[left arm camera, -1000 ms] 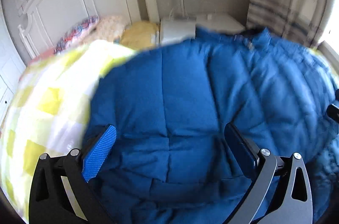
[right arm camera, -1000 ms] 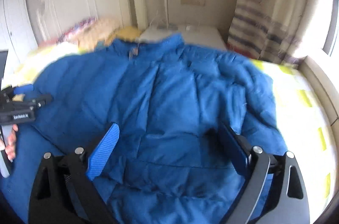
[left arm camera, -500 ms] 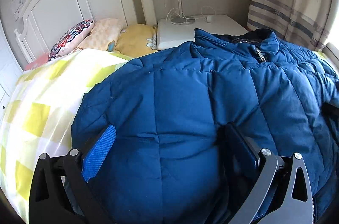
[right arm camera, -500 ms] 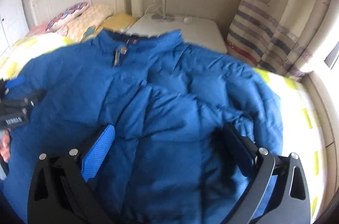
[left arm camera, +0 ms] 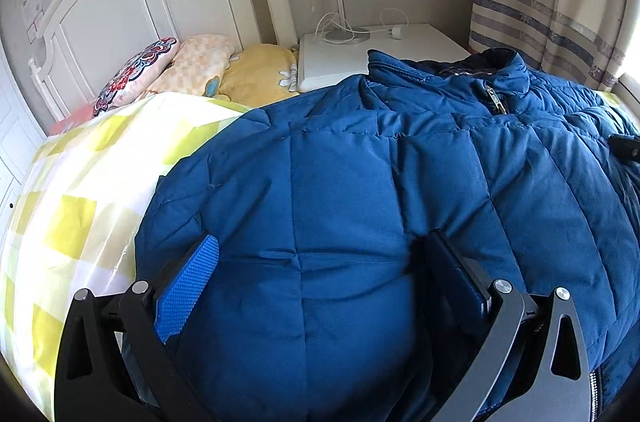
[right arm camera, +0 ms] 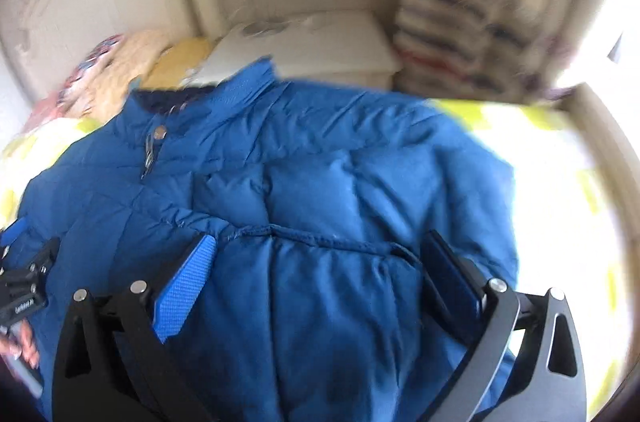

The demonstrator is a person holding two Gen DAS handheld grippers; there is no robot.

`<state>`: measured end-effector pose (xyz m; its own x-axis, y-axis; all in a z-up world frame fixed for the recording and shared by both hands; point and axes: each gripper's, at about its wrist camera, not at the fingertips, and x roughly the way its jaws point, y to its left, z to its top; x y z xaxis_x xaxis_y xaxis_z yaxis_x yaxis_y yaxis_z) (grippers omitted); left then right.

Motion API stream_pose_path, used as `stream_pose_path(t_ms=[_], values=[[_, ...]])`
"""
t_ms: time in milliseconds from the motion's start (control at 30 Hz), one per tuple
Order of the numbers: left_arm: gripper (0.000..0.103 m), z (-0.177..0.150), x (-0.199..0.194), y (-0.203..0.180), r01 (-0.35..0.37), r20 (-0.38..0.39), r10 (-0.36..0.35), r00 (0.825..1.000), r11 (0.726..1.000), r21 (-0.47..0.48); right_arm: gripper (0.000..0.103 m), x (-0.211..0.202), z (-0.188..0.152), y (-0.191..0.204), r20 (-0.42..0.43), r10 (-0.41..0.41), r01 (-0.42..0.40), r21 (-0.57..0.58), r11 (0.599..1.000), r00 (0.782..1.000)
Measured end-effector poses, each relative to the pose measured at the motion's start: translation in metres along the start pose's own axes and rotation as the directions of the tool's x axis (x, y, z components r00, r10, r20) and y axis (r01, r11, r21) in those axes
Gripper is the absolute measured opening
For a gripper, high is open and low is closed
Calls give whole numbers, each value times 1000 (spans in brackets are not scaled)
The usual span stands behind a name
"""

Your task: Fold large clothes

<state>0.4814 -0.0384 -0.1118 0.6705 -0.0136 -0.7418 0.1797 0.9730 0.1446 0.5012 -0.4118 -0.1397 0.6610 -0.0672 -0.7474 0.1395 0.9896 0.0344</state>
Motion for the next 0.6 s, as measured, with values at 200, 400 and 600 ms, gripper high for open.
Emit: stream_pose_path(t_ms=[200,400,600], values=[[99,-1,-1,-2,-6,0,6,1000,1000,3,101,-31,-20,72,105,71,-42,-252,967,992],[99,-1,-1,-2,-7,1,7,1000,1000,2,101,-1,-31,75,36,70,-59,-254,965,997],[99,-1,0,-1,-4,1,4,1000,1000,-3,101,-37,-42,85,111,114,-79,-279,957,987]])
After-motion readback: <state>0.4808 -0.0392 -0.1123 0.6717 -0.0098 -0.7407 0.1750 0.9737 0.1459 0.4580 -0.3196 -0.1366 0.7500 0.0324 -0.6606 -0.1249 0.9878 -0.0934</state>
